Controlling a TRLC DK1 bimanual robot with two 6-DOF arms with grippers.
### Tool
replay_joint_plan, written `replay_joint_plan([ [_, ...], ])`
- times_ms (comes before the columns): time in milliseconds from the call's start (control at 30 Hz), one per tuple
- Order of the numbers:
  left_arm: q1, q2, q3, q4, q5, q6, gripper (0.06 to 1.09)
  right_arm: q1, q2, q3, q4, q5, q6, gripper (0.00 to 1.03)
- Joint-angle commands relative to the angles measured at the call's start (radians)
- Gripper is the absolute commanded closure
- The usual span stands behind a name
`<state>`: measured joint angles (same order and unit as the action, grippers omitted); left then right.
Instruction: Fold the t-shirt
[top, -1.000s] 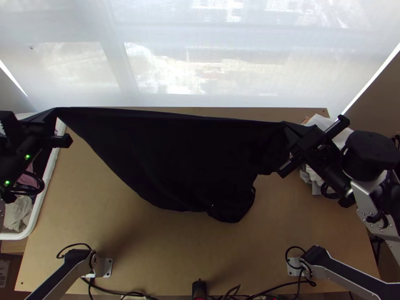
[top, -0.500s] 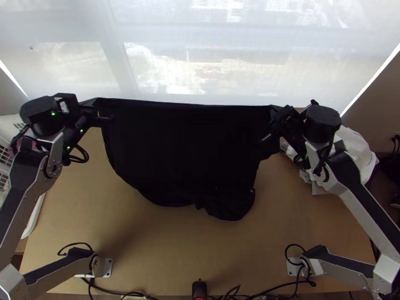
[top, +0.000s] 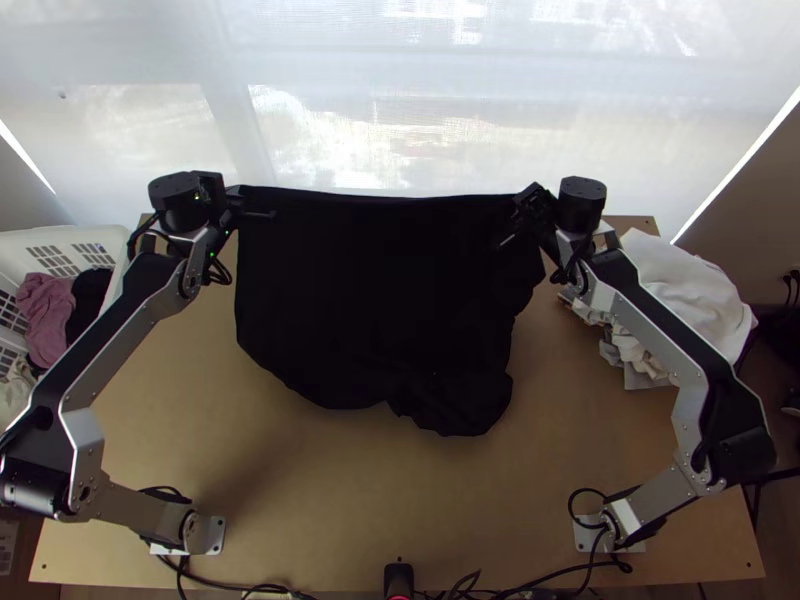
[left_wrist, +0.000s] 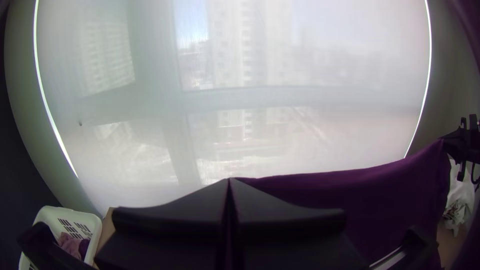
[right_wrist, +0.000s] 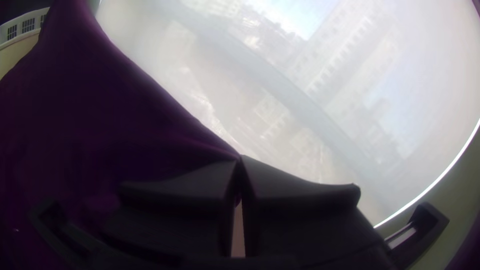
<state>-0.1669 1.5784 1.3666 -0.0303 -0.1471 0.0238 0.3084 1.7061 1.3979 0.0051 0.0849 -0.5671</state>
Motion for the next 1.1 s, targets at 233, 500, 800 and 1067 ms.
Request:
replay_joint_plan([
  [233,0.000,0.313,0.132,0.147,-0.085,-0.001,1.05,-0.025,0.260,0.151,0.073,0.012,-0.013,1.00],
  [500,-0.002,0.397,0.166,0.095,-0.085,0.002,0.49,-0.019,0.310,0.162,0.081,0.036,-0.005,0.92],
  [800,-0.025,0.213,0.158,-0.160,-0.054,-0.042,0.33,-0.017,0.237,0.098,0.053,0.070,-0.004,0.04],
  [1067,-0.022,-0.173,-0.095,-0.448,0.080,-0.025,0.33,-0.006,0.030,0.036,-0.111,0.069,0.055,0.04],
])
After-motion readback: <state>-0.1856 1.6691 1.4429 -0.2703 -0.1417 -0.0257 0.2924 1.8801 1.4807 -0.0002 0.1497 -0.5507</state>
